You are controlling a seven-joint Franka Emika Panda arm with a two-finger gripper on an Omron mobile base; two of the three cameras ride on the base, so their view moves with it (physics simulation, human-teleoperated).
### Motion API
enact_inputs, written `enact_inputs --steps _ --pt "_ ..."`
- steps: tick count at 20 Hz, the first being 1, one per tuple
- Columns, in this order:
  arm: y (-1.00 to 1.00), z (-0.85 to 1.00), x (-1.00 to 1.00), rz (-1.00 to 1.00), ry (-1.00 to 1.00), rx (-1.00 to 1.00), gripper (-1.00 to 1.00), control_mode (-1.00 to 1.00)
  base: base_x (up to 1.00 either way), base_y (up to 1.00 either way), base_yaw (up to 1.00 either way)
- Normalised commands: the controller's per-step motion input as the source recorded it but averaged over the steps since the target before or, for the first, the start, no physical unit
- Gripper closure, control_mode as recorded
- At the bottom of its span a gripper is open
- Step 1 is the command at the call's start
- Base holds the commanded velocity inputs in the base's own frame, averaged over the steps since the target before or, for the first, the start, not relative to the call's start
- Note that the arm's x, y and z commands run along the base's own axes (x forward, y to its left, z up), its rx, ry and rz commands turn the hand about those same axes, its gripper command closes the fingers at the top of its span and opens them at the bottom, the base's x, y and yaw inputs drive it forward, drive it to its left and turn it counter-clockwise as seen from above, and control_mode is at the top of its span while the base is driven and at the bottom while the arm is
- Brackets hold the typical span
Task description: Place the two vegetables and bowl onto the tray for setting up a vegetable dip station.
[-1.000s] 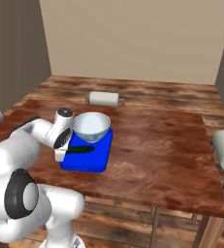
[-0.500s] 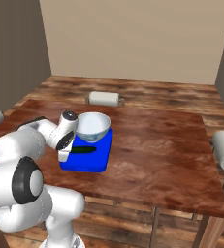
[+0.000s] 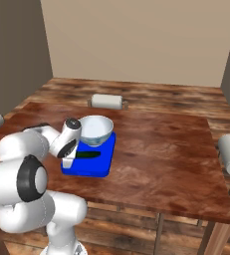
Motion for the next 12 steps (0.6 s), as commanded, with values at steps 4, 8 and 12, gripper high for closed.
enact_inputs --steps 4,8,12 --pt "-0.05 -0.08 0.07 0.0 0.0 0.0 1.0 -1.0 0.0 0.0 0.0" --pt "-0.02 -0.07 0.08 0.0 -0.03 0.0 1.0 -1.0 0.0 0.0 0.0" --pt "-0.03 -0.05 0.08 0.0 -0.02 0.0 1.0 -1.0 0.0 0.0 0.0"
